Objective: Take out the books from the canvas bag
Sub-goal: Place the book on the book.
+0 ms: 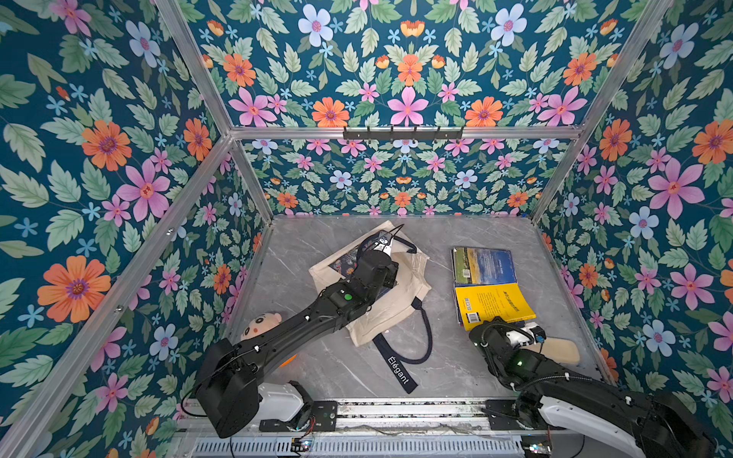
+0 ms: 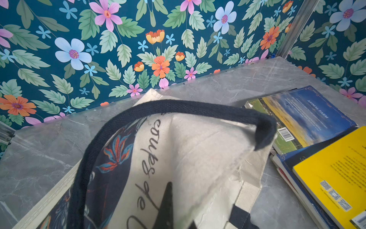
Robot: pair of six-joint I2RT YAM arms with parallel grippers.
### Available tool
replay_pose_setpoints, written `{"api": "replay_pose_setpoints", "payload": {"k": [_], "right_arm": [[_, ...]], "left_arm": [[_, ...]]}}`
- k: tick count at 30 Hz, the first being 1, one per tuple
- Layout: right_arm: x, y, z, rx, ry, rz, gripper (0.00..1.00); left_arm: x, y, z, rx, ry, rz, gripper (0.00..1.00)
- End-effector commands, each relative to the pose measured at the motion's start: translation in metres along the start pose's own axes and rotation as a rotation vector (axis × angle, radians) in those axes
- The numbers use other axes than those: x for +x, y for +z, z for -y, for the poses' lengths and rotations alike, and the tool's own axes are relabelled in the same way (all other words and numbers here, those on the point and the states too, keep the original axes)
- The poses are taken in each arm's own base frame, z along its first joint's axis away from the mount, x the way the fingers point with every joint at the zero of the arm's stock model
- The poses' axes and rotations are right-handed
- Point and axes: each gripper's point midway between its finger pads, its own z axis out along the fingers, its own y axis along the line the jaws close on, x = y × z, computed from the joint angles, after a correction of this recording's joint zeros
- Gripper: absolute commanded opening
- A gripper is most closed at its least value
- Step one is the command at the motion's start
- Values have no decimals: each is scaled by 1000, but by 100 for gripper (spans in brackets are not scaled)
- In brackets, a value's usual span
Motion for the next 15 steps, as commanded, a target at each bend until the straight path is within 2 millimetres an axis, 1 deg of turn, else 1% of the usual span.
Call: {"api": "replay_pose_setpoints", "payload": {"k": [1,7,9,13,15], "right_arm": [[9,2,-5,6,28,-28,22],[15,4,-5,25,28,-51,36],[16,4,-6,34,23,-63,39],[19,2,-8,42,-6,-105,53],[22,1,-3,64,-12,-139,59]], "left_arm": [[-4,-1,1,10,-6,9,0],[-5,-1,2,13,-6,9,0],[-5,-2,2,16,-7,10,0],[-6,-2,2,16,-7,11,0],[-6,-2,2,17,-6,11,0]]}}
